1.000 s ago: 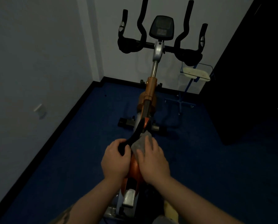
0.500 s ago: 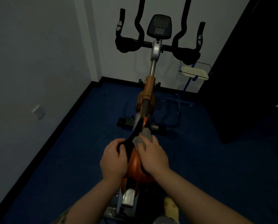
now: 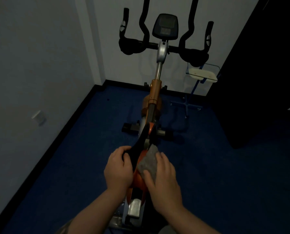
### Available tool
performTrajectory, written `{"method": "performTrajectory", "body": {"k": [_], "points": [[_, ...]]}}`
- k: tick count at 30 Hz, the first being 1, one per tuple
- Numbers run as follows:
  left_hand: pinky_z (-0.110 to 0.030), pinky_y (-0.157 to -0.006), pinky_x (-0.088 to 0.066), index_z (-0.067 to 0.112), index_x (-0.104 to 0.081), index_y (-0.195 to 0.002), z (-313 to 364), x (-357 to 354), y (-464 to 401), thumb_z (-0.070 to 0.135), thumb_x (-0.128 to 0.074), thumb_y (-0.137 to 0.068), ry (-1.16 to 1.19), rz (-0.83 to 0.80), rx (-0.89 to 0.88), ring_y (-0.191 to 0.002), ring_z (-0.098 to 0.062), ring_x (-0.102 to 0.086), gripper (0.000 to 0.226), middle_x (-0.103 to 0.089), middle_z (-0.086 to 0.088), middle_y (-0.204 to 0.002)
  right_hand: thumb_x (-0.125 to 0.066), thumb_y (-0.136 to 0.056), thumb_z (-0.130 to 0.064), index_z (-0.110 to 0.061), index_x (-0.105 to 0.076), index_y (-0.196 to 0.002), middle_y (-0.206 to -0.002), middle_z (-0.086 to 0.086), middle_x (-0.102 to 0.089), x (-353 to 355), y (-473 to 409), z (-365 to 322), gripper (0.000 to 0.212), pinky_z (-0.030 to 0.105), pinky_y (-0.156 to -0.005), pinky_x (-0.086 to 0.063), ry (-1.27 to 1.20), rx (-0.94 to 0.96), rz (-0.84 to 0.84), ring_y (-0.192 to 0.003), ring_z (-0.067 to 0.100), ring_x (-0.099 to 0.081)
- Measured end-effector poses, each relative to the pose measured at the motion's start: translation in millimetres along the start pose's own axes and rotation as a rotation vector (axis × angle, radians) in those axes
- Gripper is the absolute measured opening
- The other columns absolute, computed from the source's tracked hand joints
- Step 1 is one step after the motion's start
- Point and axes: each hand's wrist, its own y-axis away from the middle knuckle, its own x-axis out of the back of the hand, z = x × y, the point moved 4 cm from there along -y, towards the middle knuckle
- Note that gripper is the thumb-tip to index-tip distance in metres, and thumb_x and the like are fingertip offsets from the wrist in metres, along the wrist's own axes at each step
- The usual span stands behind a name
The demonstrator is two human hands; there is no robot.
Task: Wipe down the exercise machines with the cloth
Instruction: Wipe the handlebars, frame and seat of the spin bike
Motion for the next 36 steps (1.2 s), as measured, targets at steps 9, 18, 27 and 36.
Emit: {"method": "performTrajectory", "body": {"k": [9, 18, 27, 36], "points": [[-0.034, -0.079, -0.049, 0.027, -0.064, -0.110, 1.6, 0.8, 0.5, 0.013, -0.046, -0.096, -0.012, -0.006, 0.009, -0.097, -0.009, -0.058, 0.026, -0.062, 0.012, -0.102, -0.040, -0.095, -0.048, -0.029, -0.025, -0.148, -0.144, -0.017, -0.026, -8.8, -1.7, 8.0, 0.059, 0.024, -0.106, -0.030, -0.259, -0.052, 0.129, -0.133, 0.005, -0.026], [-0.035, -0.078, -0.050, 0.027, -0.064, -0.110, 0.3, -0.7, 0.5, 0.015, -0.046, -0.095, -0.016, 0.004, 0.016, -0.096, -0.008, -0.058, 0.026, -0.062, 0.013, -0.102, -0.054, -0.095, -0.028, -0.032, -0.057, -0.114, -0.109, -0.007, -0.061, -10.8, -11.7, 17.1, 0.020, 0.024, -0.078, -0.047, -0.762, -0.356, 0.287, -0.097, 0.008, -0.059], [-0.031, -0.079, -0.047, 0.027, -0.064, -0.111, 2.7, -0.6, 0.9, 0.014, -0.047, -0.095, -0.032, 0.001, 0.012, -0.097, -0.007, -0.057, 0.026, -0.062, 0.013, -0.104, -0.034, -0.100, -0.045, -0.018, -0.055, -0.113, -0.102, 0.000, -0.059, 1.7, -50.6, 15.9, 0.036, 0.029, -0.072, -0.044, -0.329, -0.341, -0.052, -0.085, 0.012, -0.055], [-0.036, -0.078, -0.050, 0.026, -0.064, -0.110, 2.8, 0.2, 0.7, 0.013, -0.047, -0.095, -0.031, 0.008, -0.004, -0.096, -0.009, -0.058, 0.026, -0.062, 0.012, -0.101, -0.031, -0.100, -0.049, -0.015, -0.048, -0.130, -0.122, 0.007, -0.058, 1.1, -67.2, 9.2, 0.048, 0.030, -0.076, -0.040, -0.195, -0.310, -0.054, -0.095, 0.017, -0.053]]}}
